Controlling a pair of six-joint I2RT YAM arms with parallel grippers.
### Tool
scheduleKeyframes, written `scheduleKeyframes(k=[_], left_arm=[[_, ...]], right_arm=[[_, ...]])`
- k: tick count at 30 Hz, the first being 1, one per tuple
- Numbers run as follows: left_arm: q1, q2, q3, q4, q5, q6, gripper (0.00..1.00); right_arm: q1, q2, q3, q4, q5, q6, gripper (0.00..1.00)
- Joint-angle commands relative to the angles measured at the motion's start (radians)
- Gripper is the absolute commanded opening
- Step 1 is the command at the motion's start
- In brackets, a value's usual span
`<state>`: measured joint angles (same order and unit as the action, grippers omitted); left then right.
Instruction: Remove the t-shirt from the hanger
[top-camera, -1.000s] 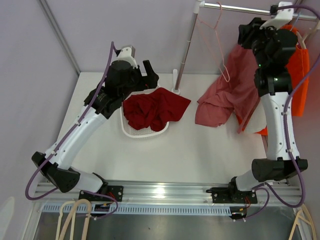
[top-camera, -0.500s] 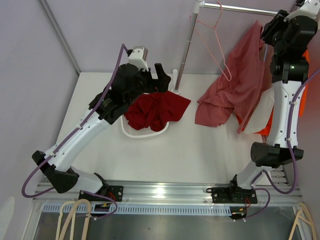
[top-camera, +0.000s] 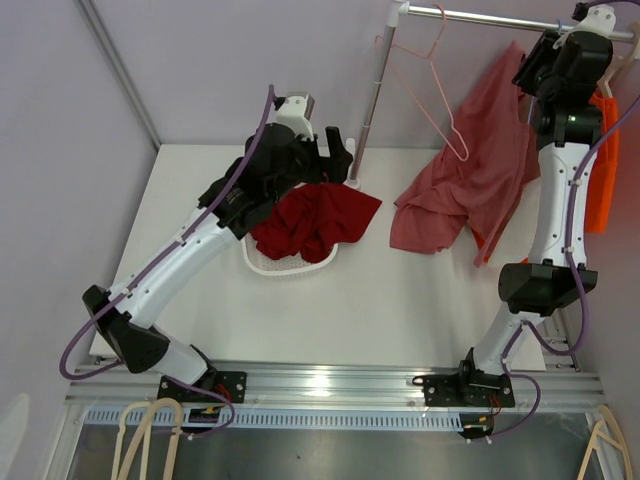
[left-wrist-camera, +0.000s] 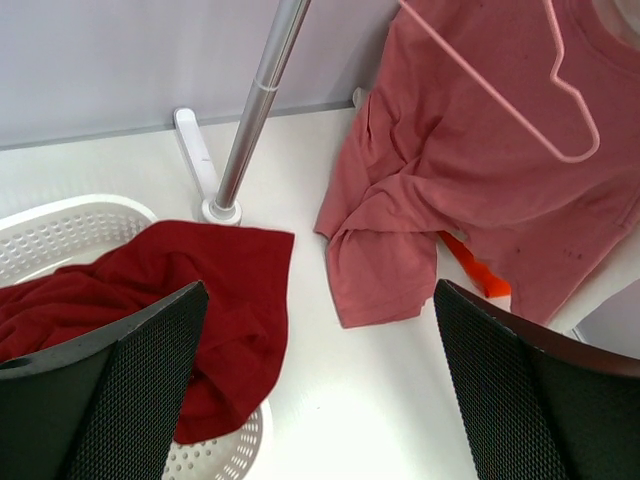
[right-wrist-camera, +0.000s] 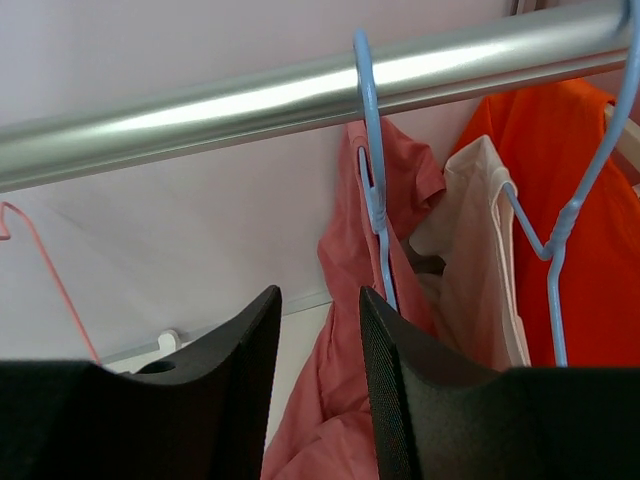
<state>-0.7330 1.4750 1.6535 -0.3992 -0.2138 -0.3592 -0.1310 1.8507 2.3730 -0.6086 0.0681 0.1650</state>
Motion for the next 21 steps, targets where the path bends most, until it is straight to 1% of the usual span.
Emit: scheduleKeyframes(k=[1,2,5,6,10,14,18,21], left_arm=[[-0.006,0.036,0.084,0.045,0.004,0.039,0.99],[-0.006,0.042,0.094,0.042,0.002,0.043,0.99],[-0.006,0.057,0.121,0.037,-0.002,0.048,1.0],[-0.006,0.057,0.124,0.037,-0.002,0.048,0.99],[-0.006,0.056,0.121,0.049,0.001,0.048,1.0],[-0.009,0.064,0.123,0.054,0.01,0.043,1.0],[-0.017,0.062,0.118,0.054,-0.001,0.048,1.0],[-0.017,0.062,0.111,0.053,-0.002,0.048,0.99]], right_arm=[[-0.009,0.034,0.046,0.049,0.015,-0.004,0.42],[-0.009,0.039,0.048,0.05,0.018,-0.008,0.43],[-0.01,0.067,0.081,0.009,0.019,-0.019,0.52],[-0.01,0.062,0.08,0.006,0.019,-0.022,0.52],[-0.015,0.021,0.029,0.013,0.025,-0.032,0.53],[-0.019,-0.016,0.003,-0.003,-0.007,-0.025,0.53],[-0.019,-0.074,-0.044,0.018,-0.019,-0.025,0.53],[-0.021,-0.09,-0.044,0.004,-0.005,-0.03,0.53]])
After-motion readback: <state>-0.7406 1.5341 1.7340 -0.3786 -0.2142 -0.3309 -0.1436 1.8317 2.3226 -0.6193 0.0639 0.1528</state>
